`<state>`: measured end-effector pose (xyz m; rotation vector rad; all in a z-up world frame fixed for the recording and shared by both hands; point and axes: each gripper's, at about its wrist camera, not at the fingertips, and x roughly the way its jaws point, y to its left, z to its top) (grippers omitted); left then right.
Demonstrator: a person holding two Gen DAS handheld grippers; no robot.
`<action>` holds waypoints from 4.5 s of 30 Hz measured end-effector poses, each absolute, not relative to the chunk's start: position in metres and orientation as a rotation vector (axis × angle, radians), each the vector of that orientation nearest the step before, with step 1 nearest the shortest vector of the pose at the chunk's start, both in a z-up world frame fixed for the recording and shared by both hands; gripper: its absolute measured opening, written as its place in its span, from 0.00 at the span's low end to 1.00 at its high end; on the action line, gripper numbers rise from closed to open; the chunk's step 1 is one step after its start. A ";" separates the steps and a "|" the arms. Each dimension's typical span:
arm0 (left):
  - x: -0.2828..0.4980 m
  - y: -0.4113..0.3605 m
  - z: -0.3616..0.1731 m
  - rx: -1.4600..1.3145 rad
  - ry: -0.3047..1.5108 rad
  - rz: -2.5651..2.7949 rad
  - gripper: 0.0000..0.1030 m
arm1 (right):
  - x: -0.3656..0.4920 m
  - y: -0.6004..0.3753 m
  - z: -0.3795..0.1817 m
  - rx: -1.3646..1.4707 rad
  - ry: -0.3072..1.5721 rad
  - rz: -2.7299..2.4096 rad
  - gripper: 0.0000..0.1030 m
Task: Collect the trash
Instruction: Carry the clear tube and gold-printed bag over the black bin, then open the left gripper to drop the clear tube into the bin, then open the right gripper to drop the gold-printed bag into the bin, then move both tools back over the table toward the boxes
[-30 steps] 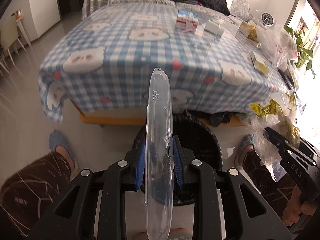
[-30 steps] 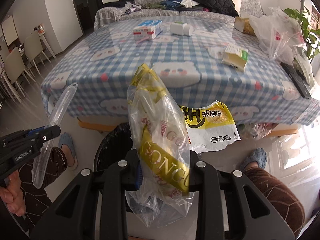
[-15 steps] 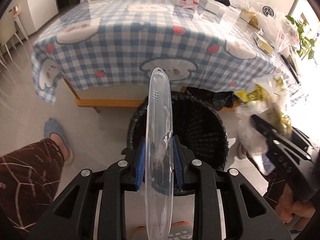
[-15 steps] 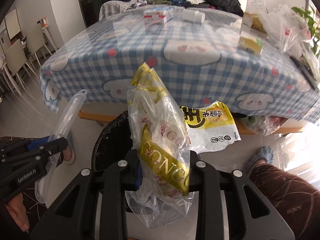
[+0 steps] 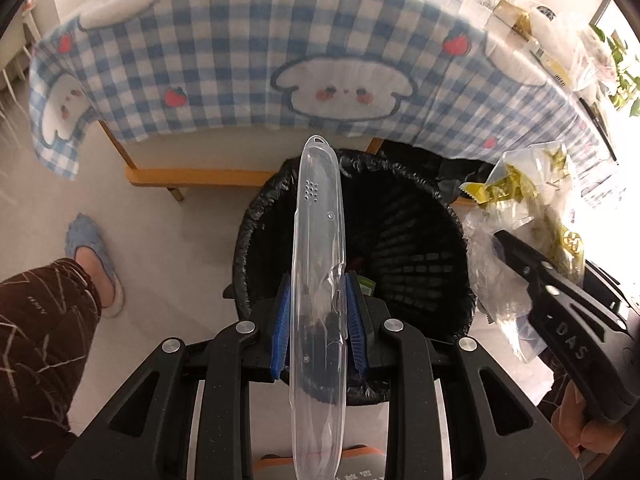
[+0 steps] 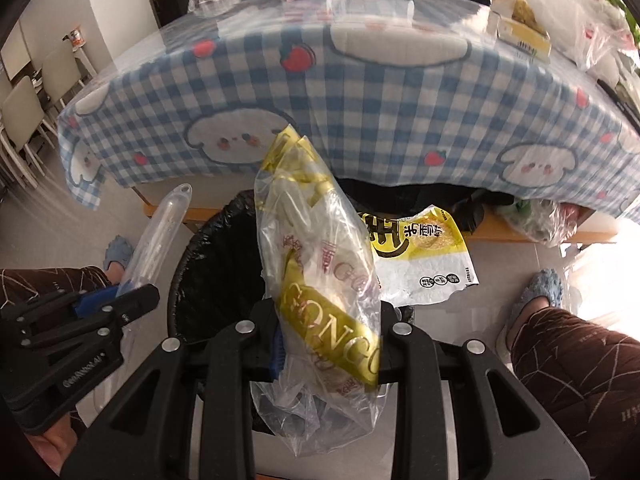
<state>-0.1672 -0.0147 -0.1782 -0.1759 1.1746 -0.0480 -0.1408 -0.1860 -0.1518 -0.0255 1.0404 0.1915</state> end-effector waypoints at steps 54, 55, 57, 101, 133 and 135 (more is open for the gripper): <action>-0.148 -0.033 -0.216 -0.097 1.136 -0.002 0.94 | -0.130 -0.199 -0.207 -0.049 1.132 0.172 0.30; -0.148 -0.030 -0.216 -0.098 1.134 0.002 0.94 | -0.129 -0.197 -0.208 -0.047 1.135 0.177 0.30; -0.150 -0.025 -0.214 -0.089 1.126 0.018 0.94 | -0.128 -0.191 -0.210 -0.053 1.138 0.183 0.30; -0.159 -0.008 -0.145 -0.090 1.085 0.015 0.94 | -0.142 -0.209 -0.134 -0.021 0.978 0.132 0.92; 0.065 -0.051 -0.026 -0.042 0.960 -0.015 0.94 | 0.011 -0.319 -0.030 0.043 0.890 -0.103 0.93; 0.089 -0.056 -0.025 -0.034 0.957 -0.017 0.94 | 0.026 -0.324 -0.030 0.060 0.900 -0.110 0.93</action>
